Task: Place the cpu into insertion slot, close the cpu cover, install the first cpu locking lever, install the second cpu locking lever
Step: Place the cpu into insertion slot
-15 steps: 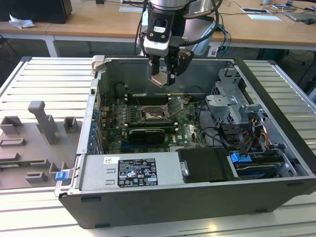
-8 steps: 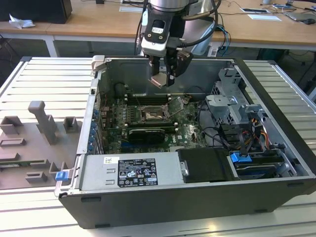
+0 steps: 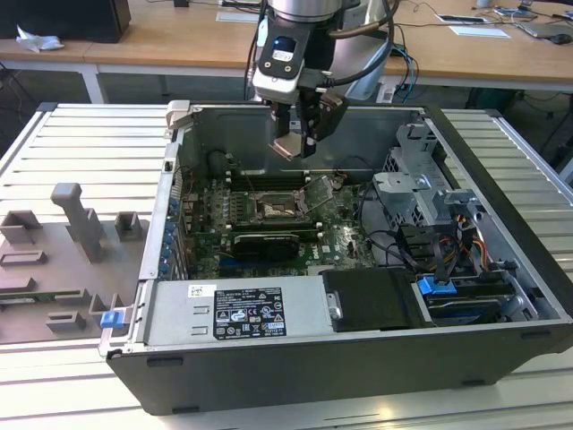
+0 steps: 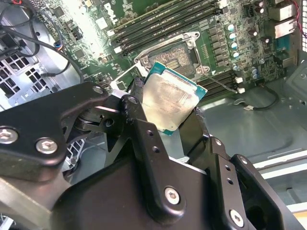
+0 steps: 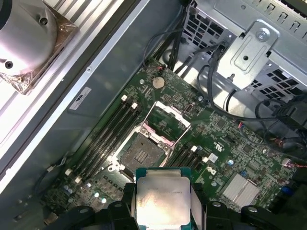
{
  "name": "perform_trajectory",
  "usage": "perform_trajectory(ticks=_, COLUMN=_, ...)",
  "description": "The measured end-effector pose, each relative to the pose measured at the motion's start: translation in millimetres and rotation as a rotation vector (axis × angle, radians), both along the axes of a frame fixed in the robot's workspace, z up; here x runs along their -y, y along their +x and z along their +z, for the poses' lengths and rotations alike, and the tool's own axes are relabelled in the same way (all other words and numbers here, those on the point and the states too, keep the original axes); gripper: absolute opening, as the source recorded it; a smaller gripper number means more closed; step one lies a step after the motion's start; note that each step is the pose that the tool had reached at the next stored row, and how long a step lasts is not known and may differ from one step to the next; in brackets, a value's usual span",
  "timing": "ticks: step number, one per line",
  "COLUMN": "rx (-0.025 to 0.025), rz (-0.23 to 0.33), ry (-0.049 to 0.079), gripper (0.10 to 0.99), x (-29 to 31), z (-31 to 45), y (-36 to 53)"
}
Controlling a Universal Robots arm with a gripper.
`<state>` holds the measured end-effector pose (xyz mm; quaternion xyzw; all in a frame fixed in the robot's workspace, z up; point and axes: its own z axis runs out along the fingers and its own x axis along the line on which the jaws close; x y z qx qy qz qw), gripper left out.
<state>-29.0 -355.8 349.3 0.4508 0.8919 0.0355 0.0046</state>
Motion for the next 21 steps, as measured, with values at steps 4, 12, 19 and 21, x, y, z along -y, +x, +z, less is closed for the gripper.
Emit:
perform_trajectory(ticks=4, rx=-0.0001, rz=-0.033, ry=0.0, gripper=0.541, x=0.0, z=-0.3, y=-0.3)
perform_trajectory(ticks=12, rx=-0.0001, rz=-0.08, ry=0.0, gripper=0.541, x=-0.2, z=-1.0, y=-0.5)
perform_trajectory(ticks=19, rx=-0.0001, rz=-0.146, ry=0.0, gripper=0.541, x=-0.2, z=-2.5, y=-0.6)
perform_trajectory(ticks=21, rx=-0.0001, rz=-0.181, ry=0.0, gripper=0.541, x=-0.2, z=-3.8, y=-0.9)
